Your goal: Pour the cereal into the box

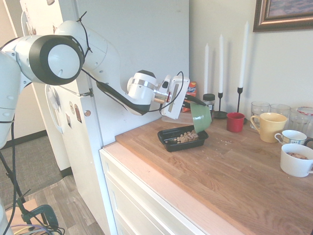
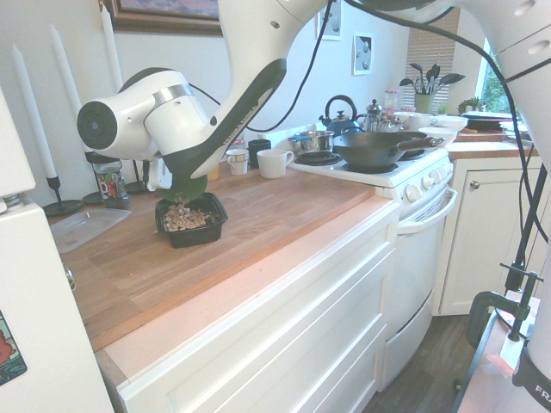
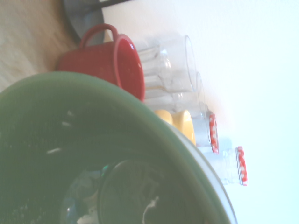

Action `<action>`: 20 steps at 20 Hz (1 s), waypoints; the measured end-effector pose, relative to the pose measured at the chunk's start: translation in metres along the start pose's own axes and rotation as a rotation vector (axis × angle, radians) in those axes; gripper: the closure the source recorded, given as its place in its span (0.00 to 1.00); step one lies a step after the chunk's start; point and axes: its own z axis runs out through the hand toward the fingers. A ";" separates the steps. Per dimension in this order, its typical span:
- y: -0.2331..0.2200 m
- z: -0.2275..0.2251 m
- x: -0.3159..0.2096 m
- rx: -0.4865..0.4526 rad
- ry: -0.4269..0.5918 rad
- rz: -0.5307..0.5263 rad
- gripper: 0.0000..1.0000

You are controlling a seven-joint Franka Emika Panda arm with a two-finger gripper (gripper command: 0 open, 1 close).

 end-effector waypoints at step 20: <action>0.159 0.054 0.055 0.311 -0.748 0.488 1.00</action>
